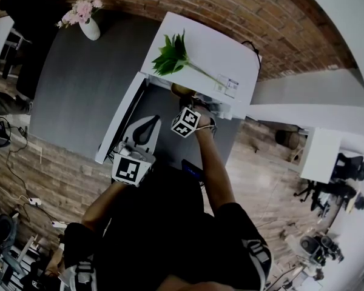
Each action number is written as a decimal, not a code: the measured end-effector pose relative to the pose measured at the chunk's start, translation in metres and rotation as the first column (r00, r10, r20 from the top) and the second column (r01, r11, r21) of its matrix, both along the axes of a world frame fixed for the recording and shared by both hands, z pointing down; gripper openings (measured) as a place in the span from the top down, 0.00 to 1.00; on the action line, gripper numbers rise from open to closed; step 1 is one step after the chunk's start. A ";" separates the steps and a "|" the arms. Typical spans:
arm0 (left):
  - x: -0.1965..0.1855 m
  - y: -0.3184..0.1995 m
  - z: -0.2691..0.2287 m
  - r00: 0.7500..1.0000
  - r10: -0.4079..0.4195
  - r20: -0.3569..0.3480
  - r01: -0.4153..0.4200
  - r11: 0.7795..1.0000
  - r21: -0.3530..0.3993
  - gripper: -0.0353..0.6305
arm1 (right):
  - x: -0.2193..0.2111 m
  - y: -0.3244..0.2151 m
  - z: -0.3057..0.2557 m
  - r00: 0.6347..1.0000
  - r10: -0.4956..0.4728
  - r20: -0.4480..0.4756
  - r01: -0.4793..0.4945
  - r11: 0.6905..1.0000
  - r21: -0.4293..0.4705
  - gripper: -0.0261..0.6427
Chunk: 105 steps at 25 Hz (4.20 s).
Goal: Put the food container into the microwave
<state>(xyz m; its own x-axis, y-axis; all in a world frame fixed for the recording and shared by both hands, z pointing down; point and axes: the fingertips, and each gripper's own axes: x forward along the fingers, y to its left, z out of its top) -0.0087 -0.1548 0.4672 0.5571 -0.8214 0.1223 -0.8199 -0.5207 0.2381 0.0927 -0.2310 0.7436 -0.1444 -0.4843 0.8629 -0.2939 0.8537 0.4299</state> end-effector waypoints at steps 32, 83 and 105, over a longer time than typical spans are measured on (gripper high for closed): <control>-0.001 -0.013 0.017 1.000 -0.006 0.004 0.007 0.999 -0.042 0.90 | 0.004 -0.036 0.016 0.998 -0.011 -0.056 0.016 0.996 0.090 0.90; -0.004 0.005 -0.001 1.000 0.011 -0.023 -0.011 1.000 0.004 0.90 | 0.011 -0.001 -0.055 0.982 0.156 0.103 -0.177 0.950 0.256 0.89; -0.005 0.027 -0.011 0.999 0.036 -0.013 -0.035 0.998 0.053 0.90 | 0.016 0.065 -0.187 0.581 0.412 0.702 -0.622 0.781 0.056 0.90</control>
